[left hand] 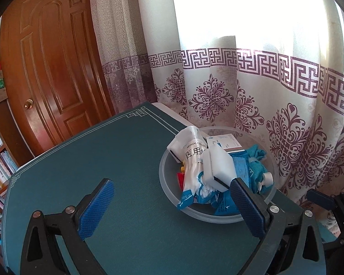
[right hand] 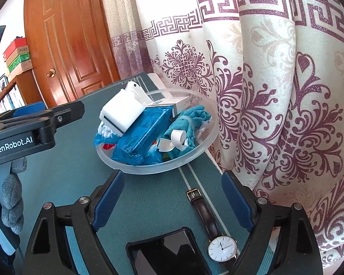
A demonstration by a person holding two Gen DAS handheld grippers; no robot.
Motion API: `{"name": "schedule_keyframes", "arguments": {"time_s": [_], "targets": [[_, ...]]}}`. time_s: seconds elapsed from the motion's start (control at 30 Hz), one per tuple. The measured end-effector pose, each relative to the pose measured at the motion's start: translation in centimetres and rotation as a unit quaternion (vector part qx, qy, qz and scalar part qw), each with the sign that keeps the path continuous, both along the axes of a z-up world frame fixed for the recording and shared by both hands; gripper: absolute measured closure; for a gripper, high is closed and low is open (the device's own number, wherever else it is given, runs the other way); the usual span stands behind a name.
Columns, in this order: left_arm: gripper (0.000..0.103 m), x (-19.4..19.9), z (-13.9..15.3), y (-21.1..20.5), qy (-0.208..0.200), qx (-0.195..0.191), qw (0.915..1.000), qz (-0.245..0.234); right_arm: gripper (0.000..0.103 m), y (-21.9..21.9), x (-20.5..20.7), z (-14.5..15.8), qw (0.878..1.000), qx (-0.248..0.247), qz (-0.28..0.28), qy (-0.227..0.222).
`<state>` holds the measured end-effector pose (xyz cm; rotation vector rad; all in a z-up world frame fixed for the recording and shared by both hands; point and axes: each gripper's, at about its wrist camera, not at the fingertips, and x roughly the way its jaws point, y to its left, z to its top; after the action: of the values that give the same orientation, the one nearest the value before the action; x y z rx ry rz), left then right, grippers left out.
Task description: Organize objects
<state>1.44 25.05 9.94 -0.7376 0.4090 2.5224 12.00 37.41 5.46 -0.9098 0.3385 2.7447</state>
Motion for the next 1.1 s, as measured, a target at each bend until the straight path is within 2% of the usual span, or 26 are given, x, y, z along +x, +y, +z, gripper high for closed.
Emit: {"name": "schedule_keyframes", "arguments": {"time_s": [0.07, 0.23, 0.37, 0.6, 1.1], "targets": [[0.000, 0.2, 0.1, -0.3, 0.002, 0.001, 1.0000, 0.005, 0.007, 0.0, 0.0, 0.2, 1.000, 0.006, -0.003, 0.000], [0.000, 0.5, 0.1, -1.0, 0.009, -0.007, 0.9996, 0.024, 0.003, 0.2, -0.6, 0.9, 1.000, 0.023, -0.010, -0.008], [0.000, 0.5, -0.1, -1.5, 0.005, -0.013, 0.9992, 0.038, 0.002, 0.0, -1.3, 1.5, 0.999, 0.047, -0.008, -0.014], [0.000, 0.3, -0.5, -2.2, 0.001, -0.021, 0.9985, 0.051, 0.002, -0.4, -2.1, 2.0, 0.998, 0.058, -0.004, -0.019], [0.000, 0.6, -1.0, -2.2, -0.012, -0.031, 0.9982, 0.050, 0.002, -1.0, -2.3, 2.1, 0.996, 0.077, 0.014, -0.033]]}}
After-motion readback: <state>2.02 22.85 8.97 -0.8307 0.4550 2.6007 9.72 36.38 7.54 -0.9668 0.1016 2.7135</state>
